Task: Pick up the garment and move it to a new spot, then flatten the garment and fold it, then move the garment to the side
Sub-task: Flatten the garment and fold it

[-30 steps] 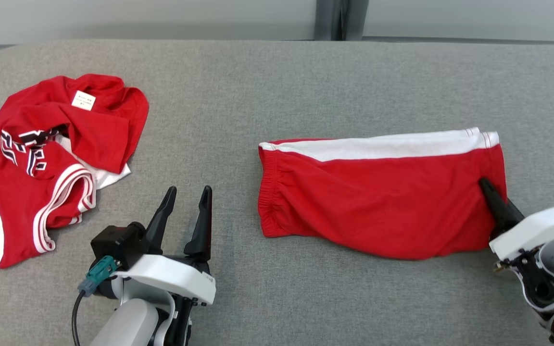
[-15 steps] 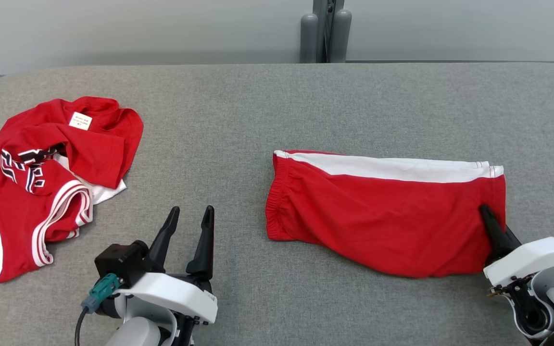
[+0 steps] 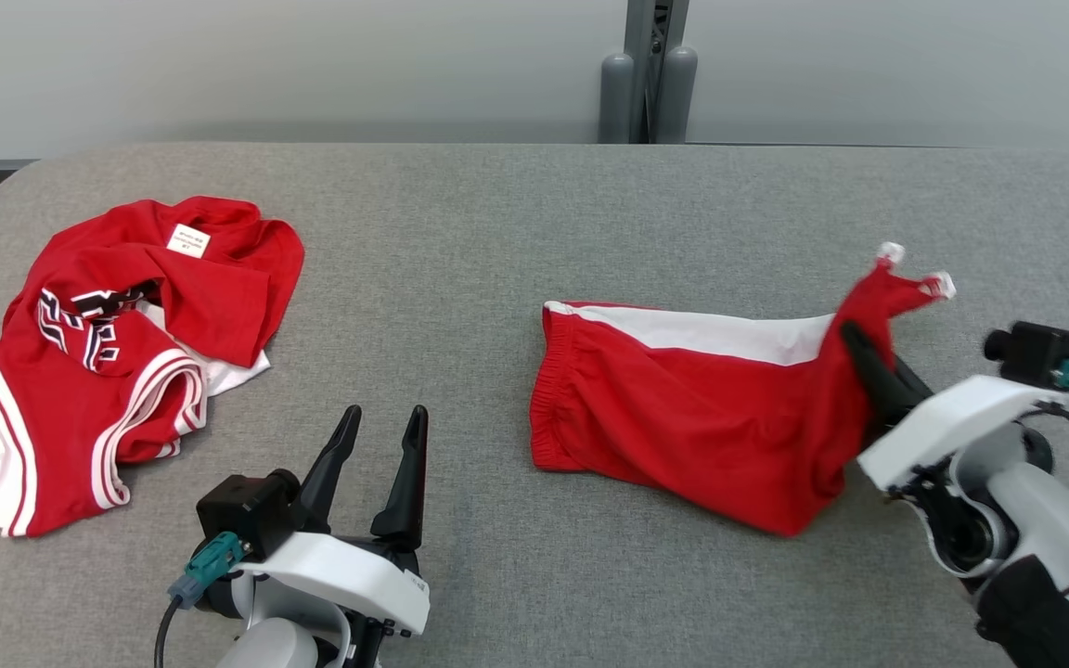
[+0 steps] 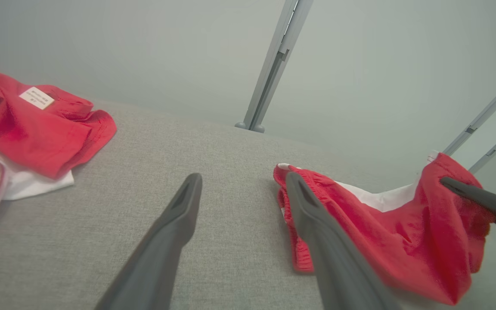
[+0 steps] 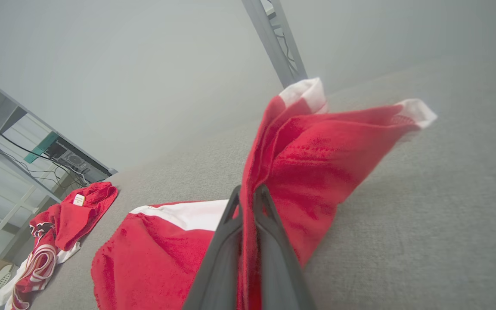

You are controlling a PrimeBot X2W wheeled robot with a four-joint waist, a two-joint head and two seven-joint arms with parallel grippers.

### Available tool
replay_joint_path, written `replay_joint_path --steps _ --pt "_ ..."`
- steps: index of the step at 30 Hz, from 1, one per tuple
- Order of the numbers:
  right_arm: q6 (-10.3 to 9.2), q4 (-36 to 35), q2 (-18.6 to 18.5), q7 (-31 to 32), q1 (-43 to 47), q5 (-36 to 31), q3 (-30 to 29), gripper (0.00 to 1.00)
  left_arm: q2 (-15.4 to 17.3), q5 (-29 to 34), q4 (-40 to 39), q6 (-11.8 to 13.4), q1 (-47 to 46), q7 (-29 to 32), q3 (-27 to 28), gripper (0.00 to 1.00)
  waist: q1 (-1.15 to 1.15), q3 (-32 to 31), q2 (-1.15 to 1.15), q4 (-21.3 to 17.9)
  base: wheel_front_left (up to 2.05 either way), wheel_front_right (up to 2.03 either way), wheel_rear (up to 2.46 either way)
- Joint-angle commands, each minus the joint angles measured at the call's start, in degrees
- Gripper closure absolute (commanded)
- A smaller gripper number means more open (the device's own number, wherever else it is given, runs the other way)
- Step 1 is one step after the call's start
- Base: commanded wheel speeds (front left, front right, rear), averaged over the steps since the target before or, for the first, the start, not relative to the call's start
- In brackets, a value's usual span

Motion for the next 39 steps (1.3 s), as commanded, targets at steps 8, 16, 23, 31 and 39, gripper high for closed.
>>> replay_joint_path --steps 8,16,23,31,39 --pt "0.01 -0.16 6.67 5.43 -4.24 -6.69 1.05 1.0 -0.49 -0.58 -0.41 -0.42 0.23 -0.18 -0.13 0.0 0.0 -0.39 0.0 1.63 0.0 0.0 0.0" --pt "0.01 4.13 14.07 9.45 -7.33 -13.3 1.08 1.0 -1.06 -0.72 -0.48 -0.83 -0.49 -0.43 -0.32 0.0 0.0 0.11 0.0 3.33 0.0 0.0 0.0" --pt "0.01 9.75 16.7 11.1 -9.76 -17.85 2.01 1.0 -1.65 -0.46 -0.01 -1.19 -1.3 -0.54 -0.54 0.0 0.0 1.06 0.0 4.82 0.0 0.0 0.0" --pt "0.01 12.24 17.09 11.91 -11.34 -19.58 5.27 0.55 -2.3 -0.51 1.24 -2.12 -2.17 -0.7 -0.23 0.0 0.0 1.76 0.0 5.59 0.0 0.0 0.0" --pt "0.01 9.82 17.02 11.1 -12.04 -19.09 9.17 0.0 -2.47 -0.45 1.85 -2.4 -2.11 -0.85 0.2 0.0 0.0 1.42 0.0 4.9 0.0 0.0 0.0"
